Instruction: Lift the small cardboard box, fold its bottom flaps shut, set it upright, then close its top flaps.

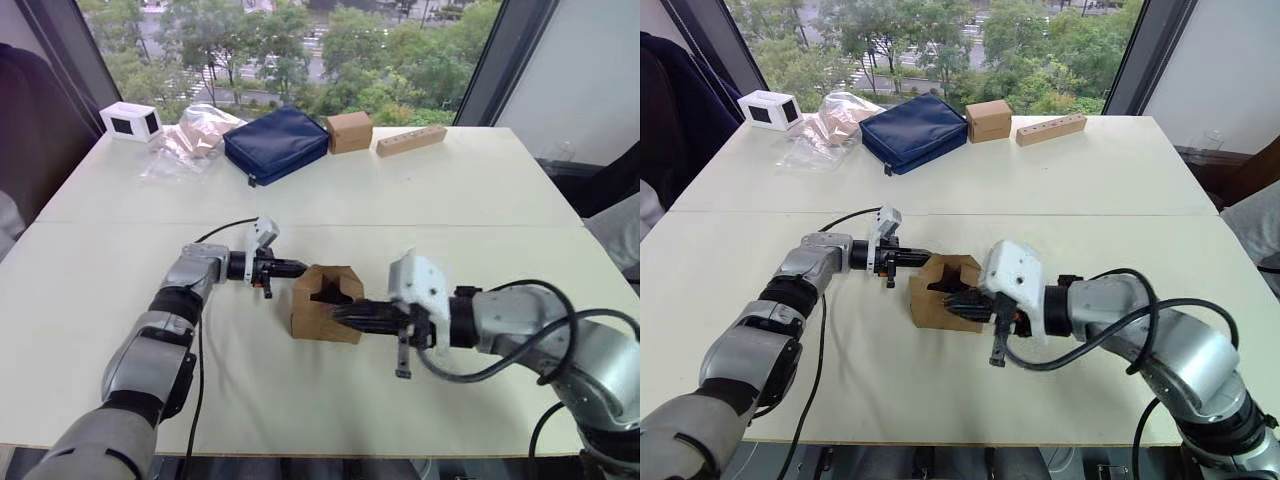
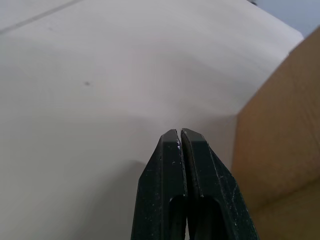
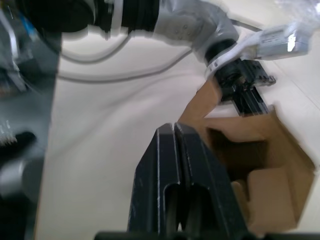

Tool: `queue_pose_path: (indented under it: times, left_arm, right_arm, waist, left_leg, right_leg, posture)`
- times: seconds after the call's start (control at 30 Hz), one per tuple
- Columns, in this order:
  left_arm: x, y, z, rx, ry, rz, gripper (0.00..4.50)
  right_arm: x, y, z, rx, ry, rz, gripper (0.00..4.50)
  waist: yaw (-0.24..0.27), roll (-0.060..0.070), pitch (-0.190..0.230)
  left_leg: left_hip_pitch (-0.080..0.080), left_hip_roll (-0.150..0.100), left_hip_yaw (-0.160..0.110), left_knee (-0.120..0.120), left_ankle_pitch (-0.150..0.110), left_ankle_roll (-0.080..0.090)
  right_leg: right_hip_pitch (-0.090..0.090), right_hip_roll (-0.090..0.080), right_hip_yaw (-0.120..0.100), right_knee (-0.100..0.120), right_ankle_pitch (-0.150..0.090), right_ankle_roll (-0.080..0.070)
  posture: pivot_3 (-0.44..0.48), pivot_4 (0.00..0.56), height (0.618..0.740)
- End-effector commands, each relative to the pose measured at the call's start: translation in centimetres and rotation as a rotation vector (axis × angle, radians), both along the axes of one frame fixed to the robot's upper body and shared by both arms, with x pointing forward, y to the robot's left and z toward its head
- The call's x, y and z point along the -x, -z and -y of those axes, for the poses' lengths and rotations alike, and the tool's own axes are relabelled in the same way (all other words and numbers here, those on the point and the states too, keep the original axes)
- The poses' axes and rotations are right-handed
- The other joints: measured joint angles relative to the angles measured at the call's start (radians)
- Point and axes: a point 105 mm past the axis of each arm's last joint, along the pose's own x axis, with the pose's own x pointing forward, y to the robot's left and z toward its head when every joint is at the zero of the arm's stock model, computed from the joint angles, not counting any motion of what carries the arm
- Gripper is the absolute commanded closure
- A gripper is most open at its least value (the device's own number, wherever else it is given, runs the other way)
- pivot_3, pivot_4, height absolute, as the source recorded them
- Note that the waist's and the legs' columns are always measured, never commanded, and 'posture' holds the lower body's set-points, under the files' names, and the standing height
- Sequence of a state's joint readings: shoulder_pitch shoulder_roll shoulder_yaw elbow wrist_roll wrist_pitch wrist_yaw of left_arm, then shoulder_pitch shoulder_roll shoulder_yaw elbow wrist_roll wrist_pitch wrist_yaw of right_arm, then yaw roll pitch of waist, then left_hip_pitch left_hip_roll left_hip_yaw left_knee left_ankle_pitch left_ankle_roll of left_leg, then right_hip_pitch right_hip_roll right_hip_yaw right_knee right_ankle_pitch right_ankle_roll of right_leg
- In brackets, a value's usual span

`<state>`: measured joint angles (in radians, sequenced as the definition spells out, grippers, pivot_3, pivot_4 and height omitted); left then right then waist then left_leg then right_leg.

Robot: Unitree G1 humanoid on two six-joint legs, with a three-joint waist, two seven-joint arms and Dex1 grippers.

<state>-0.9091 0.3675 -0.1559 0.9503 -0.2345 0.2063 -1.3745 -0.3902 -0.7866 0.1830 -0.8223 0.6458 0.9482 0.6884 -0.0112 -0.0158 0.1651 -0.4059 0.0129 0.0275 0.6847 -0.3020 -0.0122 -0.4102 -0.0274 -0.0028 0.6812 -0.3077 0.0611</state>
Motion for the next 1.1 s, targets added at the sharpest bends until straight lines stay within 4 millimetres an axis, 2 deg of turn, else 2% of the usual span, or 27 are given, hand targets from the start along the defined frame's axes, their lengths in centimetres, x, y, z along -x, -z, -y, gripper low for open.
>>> queue_pose_path:
  times: [0.03,0.4,0.87,1.0,1.1]
  left_arm:
    - [0.2,-1.3,0.1,0.022,0.042,0.040,4.44]
    - [1.3,-1.9,0.5,0.032,0.080,0.081,4.44]
    - [2.1,-2.1,1.2,0.047,0.092,0.085,4.44]
    - [1.8,-2.1,0.8,0.040,0.058,0.098,4.44]
    - [1.2,-2.6,-0.4,0.040,-0.007,0.124,4.44]
  right_arm:
    - [-1.2,-0.4,0.0,0.056,0.018,0.121,4.50]
    - [-2.6,-0.3,-0.6,0.068,-0.012,0.160,4.50]
    - [-3.6,1.6,-0.8,0.101,-0.006,0.122,4.50]
    - [-3.8,2.0,-0.9,0.093,-0.002,0.107,4.50]
    - [-3.9,1.9,-1.1,0.075,-0.004,0.101,4.50]
  waist:
    - [0.000,0.000,0.000]
    - [0.000,0.000,0.000]
    - [0.000,0.000,0.000]
    - [0.000,0.000,0.000]
    - [-0.001,0.000,0.000]
  left_leg:
    - [0.000,0.000,0.000,0.000,0.000,0.000]
    - [0.000,0.000,0.000,0.000,0.000,0.000]
    - [0.000,0.000,0.000,0.001,0.000,0.000]
    - [0.000,0.000,0.000,0.001,0.000,0.000]
    - [0.000,0.000,0.000,0.001,0.000,0.000]
  right_leg:
    - [0.000,0.000,0.000,0.000,0.000,0.000]
    - [0.000,0.000,0.000,0.000,0.000,0.000]
    - [0.000,0.000,0.000,0.001,0.000,0.000]
    - [0.000,0.000,0.000,0.001,0.000,0.000]
    - [0.000,0.000,0.000,0.001,0.000,0.000]
  posture:
    - [0.000,0.150,0.740]
    - [0.000,0.150,0.740]
    - [0.000,0.150,0.740]
    - [0.000,0.150,0.740]
    - [0.000,0.150,0.740]
